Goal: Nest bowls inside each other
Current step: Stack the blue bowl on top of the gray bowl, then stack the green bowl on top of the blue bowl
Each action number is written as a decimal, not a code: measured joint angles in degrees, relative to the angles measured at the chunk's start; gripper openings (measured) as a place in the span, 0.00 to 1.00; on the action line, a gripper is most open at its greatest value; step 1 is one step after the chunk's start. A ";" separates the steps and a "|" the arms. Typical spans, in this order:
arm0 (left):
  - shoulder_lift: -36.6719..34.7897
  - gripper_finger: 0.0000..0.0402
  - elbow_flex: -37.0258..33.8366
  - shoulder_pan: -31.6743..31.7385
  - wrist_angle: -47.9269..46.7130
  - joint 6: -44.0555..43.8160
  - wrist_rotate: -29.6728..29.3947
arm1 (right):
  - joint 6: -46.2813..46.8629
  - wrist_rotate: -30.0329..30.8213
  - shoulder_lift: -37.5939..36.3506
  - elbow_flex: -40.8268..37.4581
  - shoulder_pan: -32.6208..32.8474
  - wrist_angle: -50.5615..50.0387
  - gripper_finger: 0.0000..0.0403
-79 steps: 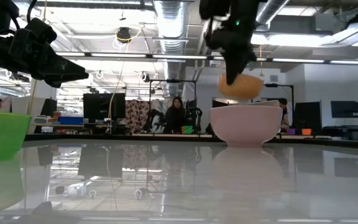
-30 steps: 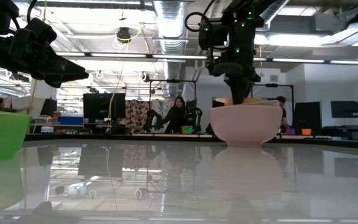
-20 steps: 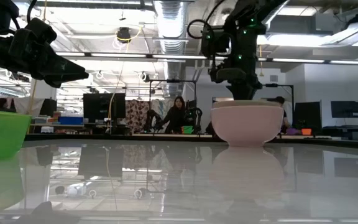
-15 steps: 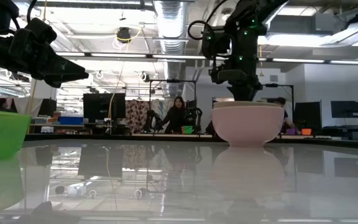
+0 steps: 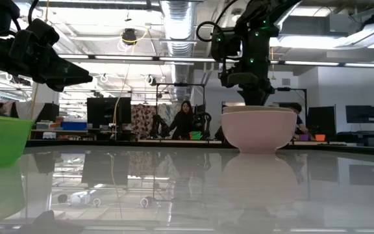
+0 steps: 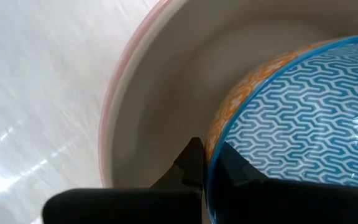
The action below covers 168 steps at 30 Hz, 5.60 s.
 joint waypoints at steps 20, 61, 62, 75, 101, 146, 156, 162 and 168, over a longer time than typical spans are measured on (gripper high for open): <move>-0.02 0.39 0.00 0.00 0.00 0.02 -0.04 | 0.57 -0.11 0.04 8.07 0.00 -7.80 0.37; 0.00 0.39 0.00 0.00 0.00 0.01 0.04 | -37.87 -3.95 22.21 25.54 33.18 41.37 0.43; -0.01 0.39 0.00 0.00 0.00 0.02 0.02 | -39.01 -5.59 23.29 25.56 33.17 43.45 0.43; -0.02 0.39 0.02 0.00 0.00 0.00 0.07 | -50.81 -19.41 31.62 25.57 31.30 57.77 0.43; 0.24 0.39 0.01 0.00 0.03 0.02 0.08 | -64.27 -14.90 39.74 28.95 32.07 62.88 0.43; 0.46 0.39 0.01 0.00 0.02 0.01 -0.07 | -41.36 -4.20 33.02 30.82 33.88 52.73 0.01; 0.46 0.39 0.00 0.00 0.04 0.02 -0.09 | -10.18 7.54 29.70 30.77 33.90 56.71 0.10; 0.46 0.39 0.00 0.00 0.04 0.02 -0.08 | -0.79 7.45 34.12 30.80 33.11 68.94 0.31; 0.48 0.39 0.00 0.00 0.04 0.01 -0.09 | 7.52 7.58 40.50 34.11 32.52 70.85 0.59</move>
